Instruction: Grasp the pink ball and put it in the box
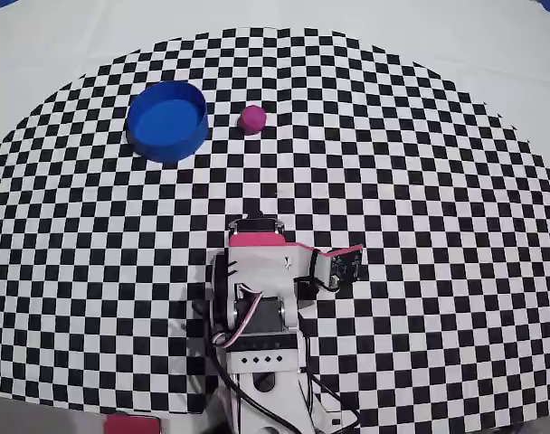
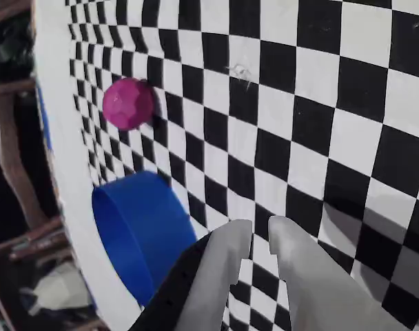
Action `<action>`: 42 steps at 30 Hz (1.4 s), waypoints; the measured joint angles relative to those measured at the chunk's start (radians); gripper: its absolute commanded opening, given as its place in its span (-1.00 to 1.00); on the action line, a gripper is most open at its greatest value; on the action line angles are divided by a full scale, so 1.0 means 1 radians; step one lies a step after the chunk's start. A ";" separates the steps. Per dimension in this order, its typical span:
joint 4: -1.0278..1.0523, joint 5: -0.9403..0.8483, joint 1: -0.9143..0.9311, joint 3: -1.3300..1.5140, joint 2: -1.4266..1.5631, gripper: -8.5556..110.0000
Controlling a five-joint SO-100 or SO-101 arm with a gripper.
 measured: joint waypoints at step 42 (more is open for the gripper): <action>-0.499 -0.575 0.018 0.000 -0.029 -0.33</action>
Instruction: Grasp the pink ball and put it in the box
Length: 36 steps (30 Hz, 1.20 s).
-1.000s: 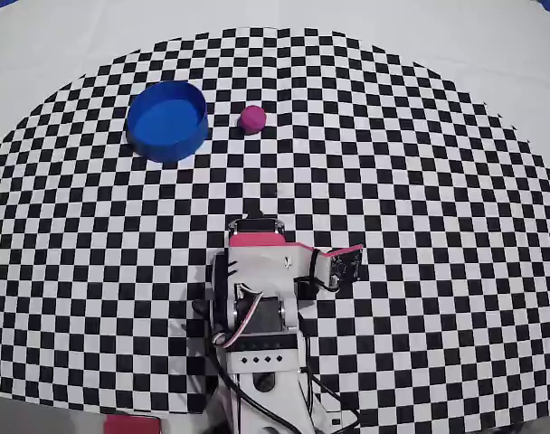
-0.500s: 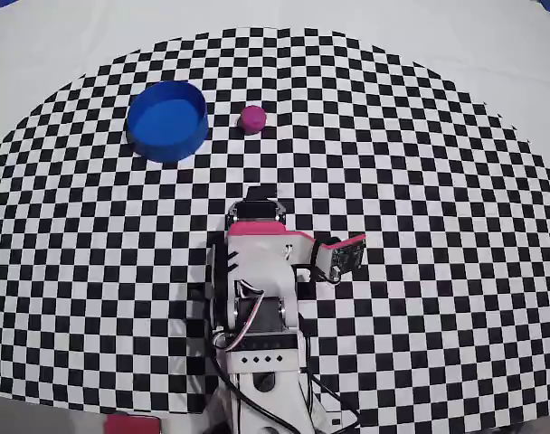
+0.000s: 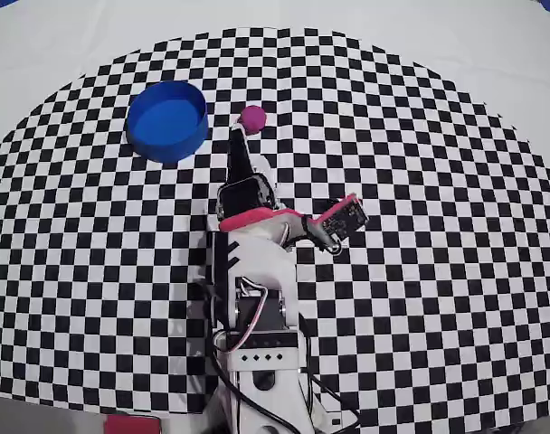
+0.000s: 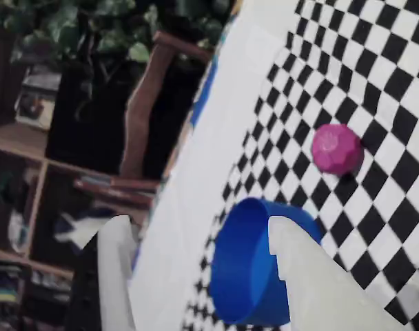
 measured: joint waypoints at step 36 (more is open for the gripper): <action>-0.081 -1.034 0.025 0.000 -0.055 -0.34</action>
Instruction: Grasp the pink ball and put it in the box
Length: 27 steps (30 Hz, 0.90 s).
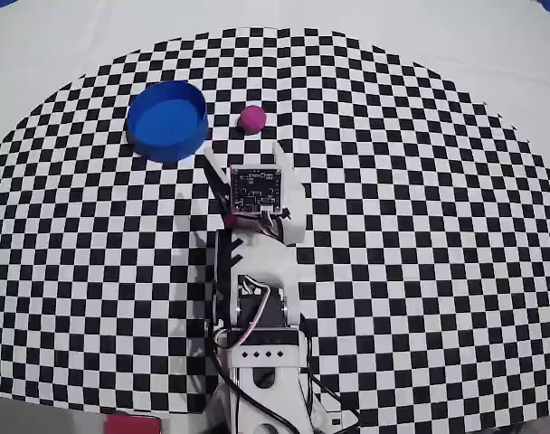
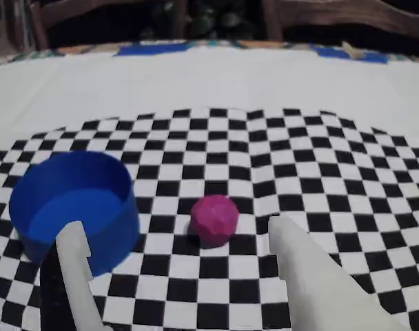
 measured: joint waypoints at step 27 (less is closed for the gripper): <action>-0.006 0.000 0.012 0.000 -0.117 -0.34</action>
